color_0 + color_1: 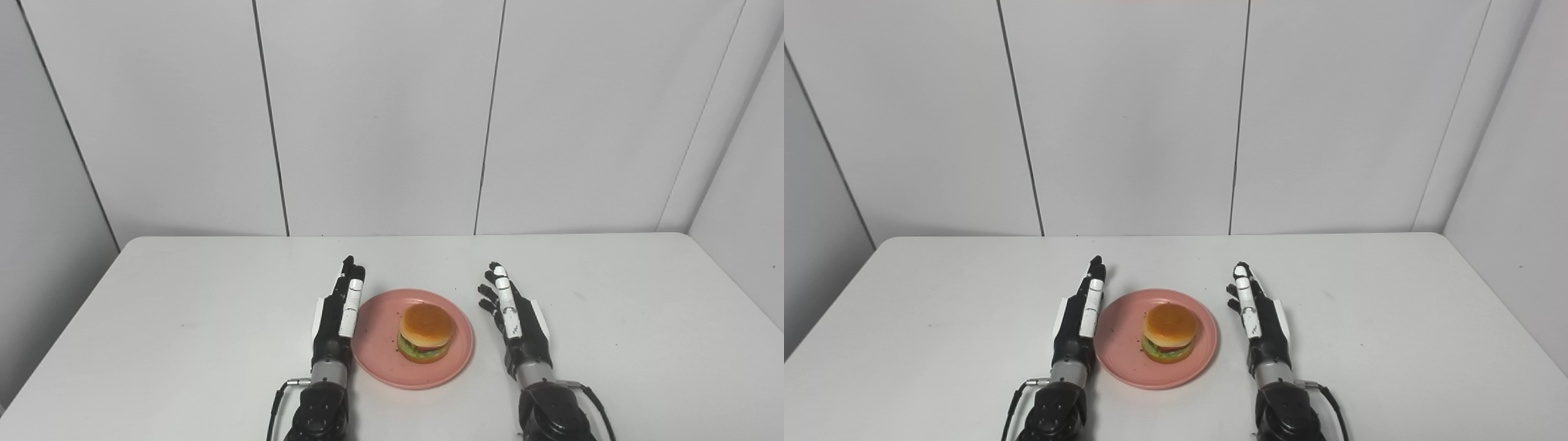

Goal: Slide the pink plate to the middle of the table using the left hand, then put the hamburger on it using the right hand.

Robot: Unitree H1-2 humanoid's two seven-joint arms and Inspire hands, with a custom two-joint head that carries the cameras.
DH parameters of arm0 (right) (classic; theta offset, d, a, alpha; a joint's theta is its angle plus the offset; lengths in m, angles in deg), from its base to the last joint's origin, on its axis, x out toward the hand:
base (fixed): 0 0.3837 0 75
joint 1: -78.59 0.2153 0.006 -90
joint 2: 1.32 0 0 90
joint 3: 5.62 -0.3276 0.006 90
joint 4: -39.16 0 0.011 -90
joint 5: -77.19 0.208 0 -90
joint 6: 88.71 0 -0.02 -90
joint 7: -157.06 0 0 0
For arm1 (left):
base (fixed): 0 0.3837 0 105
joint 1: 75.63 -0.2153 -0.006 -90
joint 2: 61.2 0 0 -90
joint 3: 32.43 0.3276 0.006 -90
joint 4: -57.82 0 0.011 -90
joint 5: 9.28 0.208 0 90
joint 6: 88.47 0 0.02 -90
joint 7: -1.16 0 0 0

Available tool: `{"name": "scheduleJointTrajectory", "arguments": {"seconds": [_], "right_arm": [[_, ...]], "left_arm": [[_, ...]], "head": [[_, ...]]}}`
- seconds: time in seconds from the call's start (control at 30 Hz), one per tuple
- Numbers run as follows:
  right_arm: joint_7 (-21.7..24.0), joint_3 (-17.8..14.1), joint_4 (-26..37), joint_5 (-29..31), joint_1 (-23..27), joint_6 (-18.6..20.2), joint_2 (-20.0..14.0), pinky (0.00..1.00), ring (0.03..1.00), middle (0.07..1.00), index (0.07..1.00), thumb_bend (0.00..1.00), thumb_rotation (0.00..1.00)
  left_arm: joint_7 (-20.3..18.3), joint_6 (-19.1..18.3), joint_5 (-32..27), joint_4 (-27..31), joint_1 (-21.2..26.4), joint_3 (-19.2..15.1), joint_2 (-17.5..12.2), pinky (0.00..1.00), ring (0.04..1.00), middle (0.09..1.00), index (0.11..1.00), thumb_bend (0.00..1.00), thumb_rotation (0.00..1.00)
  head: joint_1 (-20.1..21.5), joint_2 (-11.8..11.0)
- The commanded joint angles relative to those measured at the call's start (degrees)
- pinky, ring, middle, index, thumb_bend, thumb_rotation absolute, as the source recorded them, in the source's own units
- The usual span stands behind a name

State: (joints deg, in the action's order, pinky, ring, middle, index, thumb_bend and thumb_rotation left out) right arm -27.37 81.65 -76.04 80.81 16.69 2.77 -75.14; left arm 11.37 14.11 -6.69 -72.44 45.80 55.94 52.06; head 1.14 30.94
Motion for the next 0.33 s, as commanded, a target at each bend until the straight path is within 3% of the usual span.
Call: {"name": "scheduleJointTrajectory", "arguments": {"seconds": [0.0, 0.3], "right_arm": [[0.84, 0.65, 0.60, -0.21, 0.43, 1.99, 0.45, 0.89, 0.905, 0.944, 0.929, 0.75, 1.00], [0.70, 0.98, 0.36, -0.66, 0.14, 1.56, 0.55, 0.88, 0.899, 0.942, 0.930, 0.74, 1.00]], "left_arm": [[0.81, -0.73, 0.31, -0.67, -0.85, -0.07, -0.54, 1.00, 1.000, 0.974, 0.943, 0.80, 1.00], [0.72, -1.17, 0.30, -0.28, -0.96, -0.06, -0.62, 1.00, 1.000, 0.967, 0.939, 0.80, 1.00]], "head": [[-0.02, 0.05], [0.06, 0.05]]}}
